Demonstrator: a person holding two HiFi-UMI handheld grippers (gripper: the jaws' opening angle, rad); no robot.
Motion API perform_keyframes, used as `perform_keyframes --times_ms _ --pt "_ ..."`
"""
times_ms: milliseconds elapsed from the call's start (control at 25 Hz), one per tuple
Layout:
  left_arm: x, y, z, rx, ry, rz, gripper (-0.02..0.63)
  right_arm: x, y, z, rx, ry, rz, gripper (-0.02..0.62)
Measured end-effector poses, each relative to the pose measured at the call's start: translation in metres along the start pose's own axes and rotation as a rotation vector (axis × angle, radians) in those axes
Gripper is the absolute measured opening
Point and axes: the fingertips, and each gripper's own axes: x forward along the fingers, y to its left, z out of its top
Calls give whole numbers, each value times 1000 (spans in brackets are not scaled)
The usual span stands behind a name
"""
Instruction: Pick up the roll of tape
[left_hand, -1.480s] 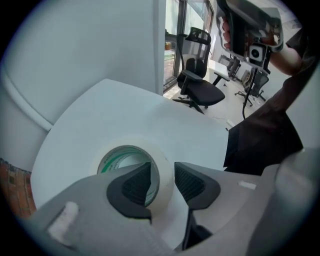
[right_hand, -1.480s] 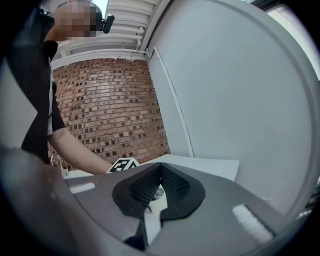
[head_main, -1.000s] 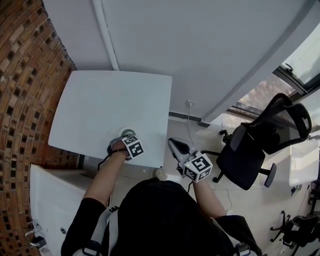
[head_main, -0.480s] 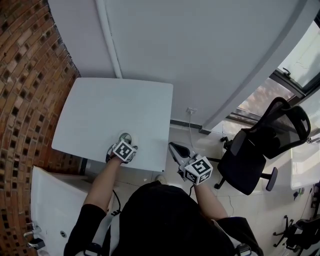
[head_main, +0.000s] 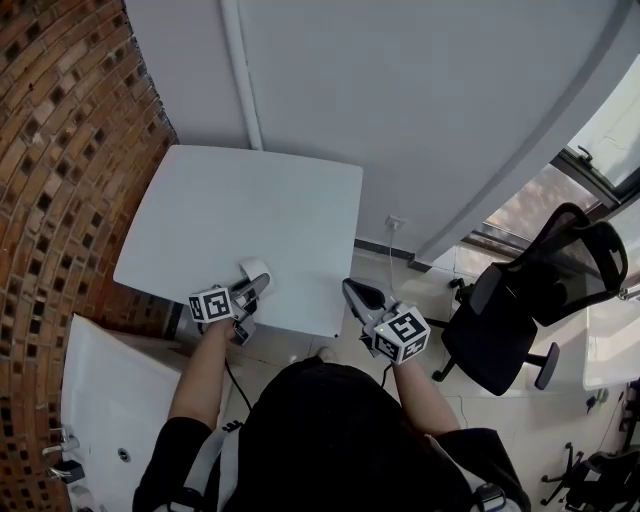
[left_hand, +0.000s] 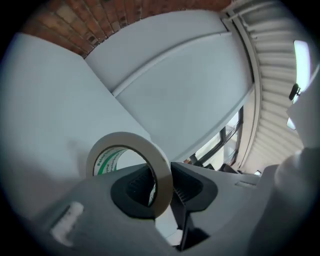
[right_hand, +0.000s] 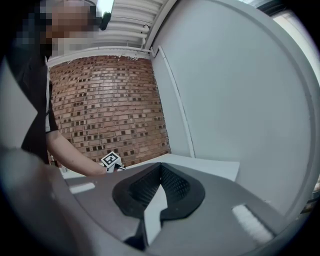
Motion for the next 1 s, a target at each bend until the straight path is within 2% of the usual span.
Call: perform_keyframes --times_ms 120,200,360,560,1000 --pt "-9 -20 12 -32 -78 -115 106 4 5 0 -2 4 11 5" --pt "-14 -34 21 17 -104 -162 107 6 11 2 -12 4 16 5" --pt "-26 -77 31 183 -112 -238 107 9 24 10 -20 -9 16 5" --pt "-51 -130 21 204 -150 -355 107 -7 47 6 33 -10 -1 5" --pt "-94 -177 -53 271 -51 -476 109 -57 107 -30 43 72 -47 5"
